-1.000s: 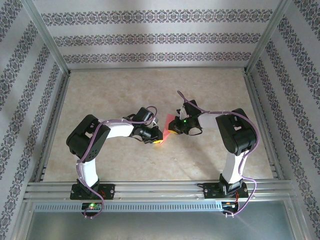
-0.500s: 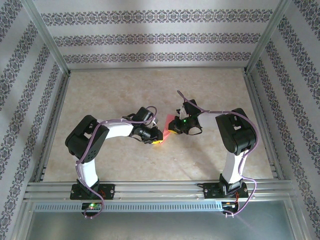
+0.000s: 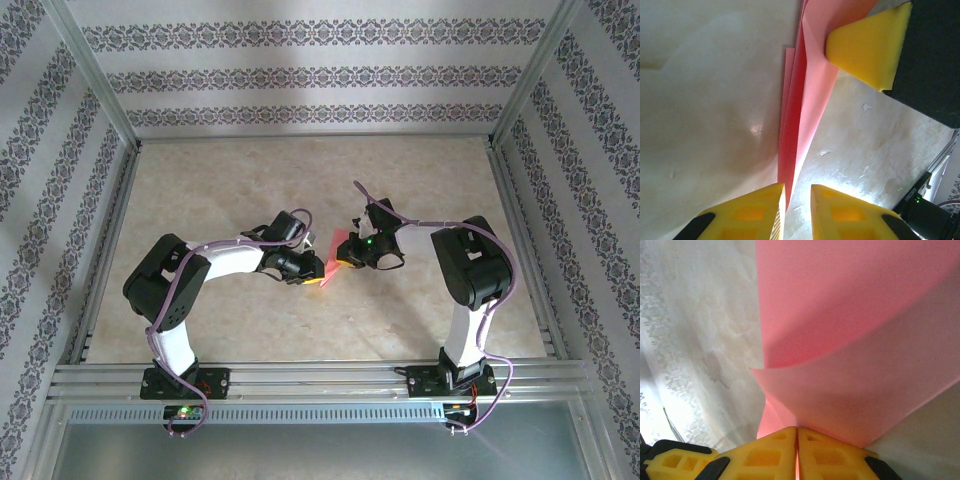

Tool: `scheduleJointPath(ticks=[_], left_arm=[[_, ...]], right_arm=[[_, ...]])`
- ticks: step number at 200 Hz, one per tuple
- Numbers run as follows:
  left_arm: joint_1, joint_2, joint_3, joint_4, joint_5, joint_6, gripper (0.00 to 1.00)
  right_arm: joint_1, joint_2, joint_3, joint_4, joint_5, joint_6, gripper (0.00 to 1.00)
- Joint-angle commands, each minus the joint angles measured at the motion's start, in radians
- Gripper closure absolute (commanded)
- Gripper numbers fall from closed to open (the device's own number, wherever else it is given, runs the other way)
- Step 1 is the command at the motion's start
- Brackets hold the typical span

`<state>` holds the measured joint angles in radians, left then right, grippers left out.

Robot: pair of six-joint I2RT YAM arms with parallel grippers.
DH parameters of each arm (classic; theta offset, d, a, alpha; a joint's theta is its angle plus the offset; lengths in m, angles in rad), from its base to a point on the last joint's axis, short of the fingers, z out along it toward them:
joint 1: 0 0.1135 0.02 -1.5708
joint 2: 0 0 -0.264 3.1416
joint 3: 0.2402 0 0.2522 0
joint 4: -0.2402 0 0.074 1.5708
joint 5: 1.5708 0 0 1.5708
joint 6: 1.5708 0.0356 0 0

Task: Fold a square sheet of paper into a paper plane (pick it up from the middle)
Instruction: Fold the wing for the fifth time at the center of the table.

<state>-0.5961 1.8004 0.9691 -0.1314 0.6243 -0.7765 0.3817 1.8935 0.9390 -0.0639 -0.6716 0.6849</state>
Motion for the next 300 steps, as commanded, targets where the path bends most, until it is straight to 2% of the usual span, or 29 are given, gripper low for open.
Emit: scheduleJointPath(ticks=[1, 32, 132, 180, 217, 236, 258, 273, 300], left_arm=[[-0.008, 0.021, 0.024, -0.023, -0.008, 0.030, 0.80], [-0.014, 0.033, 0.028, -0.016, 0.003, 0.028, 0.79], [-0.033, 0.057, 0.036, -0.014, 0.017, 0.039, 0.92], [-0.041, 0.075, 0.050, -0.038, 0.015, 0.053, 0.93], [-0.042, 0.056, 0.073, -0.116, -0.030, 0.080, 0.87], [-0.041, 0.015, 0.103, -0.199, -0.099, 0.112, 0.80], [-0.041, -0.035, 0.137, -0.250, -0.170, 0.139, 0.76], [-0.041, -0.047, 0.142, -0.215, -0.166, 0.131, 0.76], [-0.050, -0.020, 0.113, -0.041, -0.099, 0.054, 0.81]], right_arm=[[-0.001, 0.081, -0.017, -0.044, 0.112, -0.020, 0.87], [-0.001, 0.081, -0.014, -0.044, 0.110, -0.019, 0.87], [-0.001, 0.087, -0.015, -0.044, 0.110, -0.016, 0.87], [-0.001, 0.090, -0.016, -0.046, 0.111, -0.015, 0.88], [-0.001, 0.091, -0.015, -0.048, 0.112, -0.013, 0.88], [-0.002, 0.092, -0.014, -0.049, 0.113, -0.013, 0.88], [-0.003, 0.092, -0.016, -0.050, 0.116, -0.015, 0.88], [-0.003, 0.091, -0.017, -0.050, 0.117, -0.016, 0.88], [-0.004, 0.094, -0.019, -0.051, 0.116, -0.015, 0.88]])
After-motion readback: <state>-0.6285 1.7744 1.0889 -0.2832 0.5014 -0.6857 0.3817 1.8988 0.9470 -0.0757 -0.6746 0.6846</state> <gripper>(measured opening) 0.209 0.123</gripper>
